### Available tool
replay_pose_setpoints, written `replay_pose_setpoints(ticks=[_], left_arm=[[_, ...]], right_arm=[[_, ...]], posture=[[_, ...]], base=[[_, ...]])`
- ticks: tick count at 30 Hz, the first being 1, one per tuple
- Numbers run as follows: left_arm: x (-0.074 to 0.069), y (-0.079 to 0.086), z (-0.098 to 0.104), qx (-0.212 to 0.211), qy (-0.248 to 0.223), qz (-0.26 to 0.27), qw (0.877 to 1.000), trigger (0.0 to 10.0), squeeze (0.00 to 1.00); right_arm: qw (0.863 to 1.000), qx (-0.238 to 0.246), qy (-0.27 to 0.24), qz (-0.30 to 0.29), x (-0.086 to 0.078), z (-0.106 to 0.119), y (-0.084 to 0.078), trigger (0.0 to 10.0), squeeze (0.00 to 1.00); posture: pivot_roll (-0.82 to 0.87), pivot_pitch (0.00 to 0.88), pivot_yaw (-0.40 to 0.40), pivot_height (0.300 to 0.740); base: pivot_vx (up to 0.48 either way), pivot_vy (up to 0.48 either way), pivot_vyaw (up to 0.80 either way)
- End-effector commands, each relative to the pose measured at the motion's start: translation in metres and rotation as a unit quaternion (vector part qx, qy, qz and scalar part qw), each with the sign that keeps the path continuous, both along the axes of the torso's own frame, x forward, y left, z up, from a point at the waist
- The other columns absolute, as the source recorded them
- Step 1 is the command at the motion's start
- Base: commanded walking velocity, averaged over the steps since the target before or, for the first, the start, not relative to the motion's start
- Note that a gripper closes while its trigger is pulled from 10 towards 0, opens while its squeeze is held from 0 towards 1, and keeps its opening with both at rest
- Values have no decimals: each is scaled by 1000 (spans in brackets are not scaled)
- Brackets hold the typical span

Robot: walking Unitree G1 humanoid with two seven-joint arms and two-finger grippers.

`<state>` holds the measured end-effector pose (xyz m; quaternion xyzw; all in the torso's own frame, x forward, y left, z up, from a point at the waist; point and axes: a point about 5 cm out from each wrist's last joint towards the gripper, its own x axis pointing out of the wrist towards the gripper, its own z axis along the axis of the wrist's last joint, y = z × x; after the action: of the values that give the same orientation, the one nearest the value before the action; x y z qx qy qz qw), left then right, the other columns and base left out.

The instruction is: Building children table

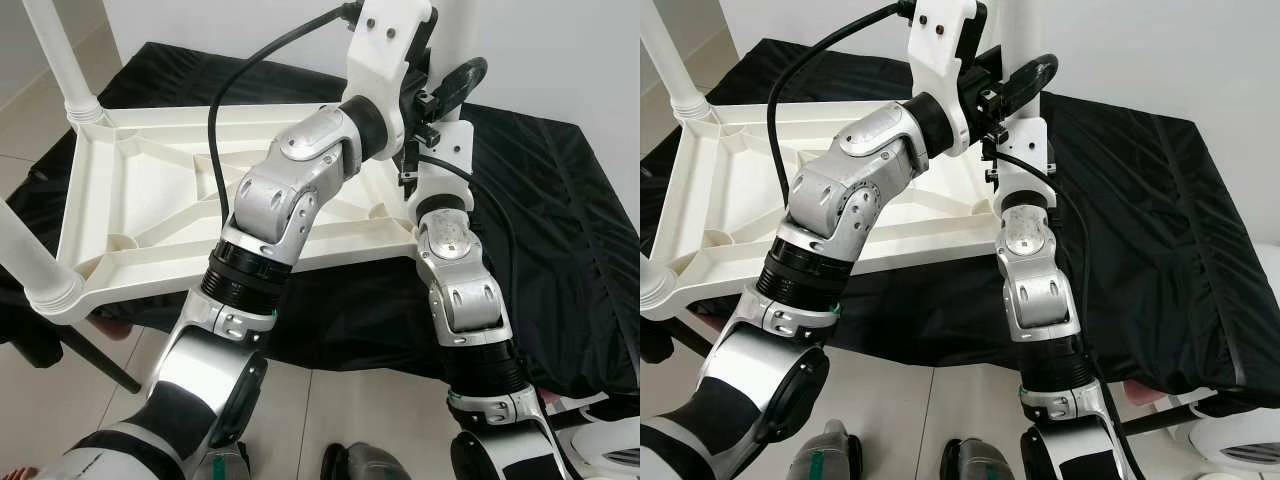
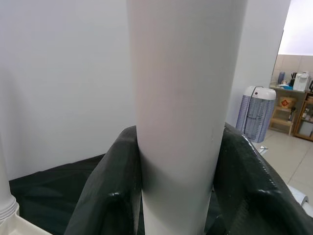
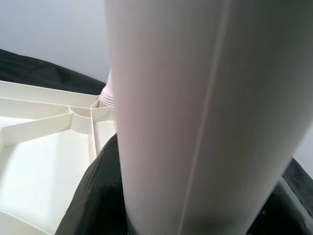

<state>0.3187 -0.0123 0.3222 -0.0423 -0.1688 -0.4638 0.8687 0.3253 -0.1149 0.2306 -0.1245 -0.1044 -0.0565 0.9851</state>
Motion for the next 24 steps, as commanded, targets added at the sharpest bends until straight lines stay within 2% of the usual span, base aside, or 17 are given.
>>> replay_pose_setpoints(ticks=[1,2,9,10,17,19,24], left_arm=[[0,-1,8,-1,-15,8,1000,10000,239],[0,-1,8,-2,-14,7,1000,10000,1000],[-1,0,10,-8,-16,3,1000,10000,1000],[-4,0,12,-12,-22,-5,1000,10000,0],[-9,2,13,-31,-11,-33,999,10000,0],[-9,6,10,-46,13,-43,998,10000,0],[-7,11,5,-59,36,-41,997,10000,0]], right_arm=[[1000,-15,1,-4,-2,-2,-3,10000,0],[1000,-16,0,-3,-2,-2,-3,10000,0],[1000,-11,-1,-2,-2,-1,-4,10000,0],[1000,-8,-1,-4,-1,-1,-6,10000,0],[1000,3,-1,-22,3,0,-15,10000,0],[999,13,0,-38,7,0,-24,10000,0],[998,20,-1,-54,9,0,-32,10000,0]], posture=[[45,42,-84,740],[45,41,-84,740],[44,42,-84,740],[43,42,-83,740],[45,42,-80,740],[43,40,-76,740],[41,37,-73,740]], base=[[0,0,0],[0,0,0],[0,0,0],[0,0,0],[0,0,0],[0,0,0],[0,0,0]])
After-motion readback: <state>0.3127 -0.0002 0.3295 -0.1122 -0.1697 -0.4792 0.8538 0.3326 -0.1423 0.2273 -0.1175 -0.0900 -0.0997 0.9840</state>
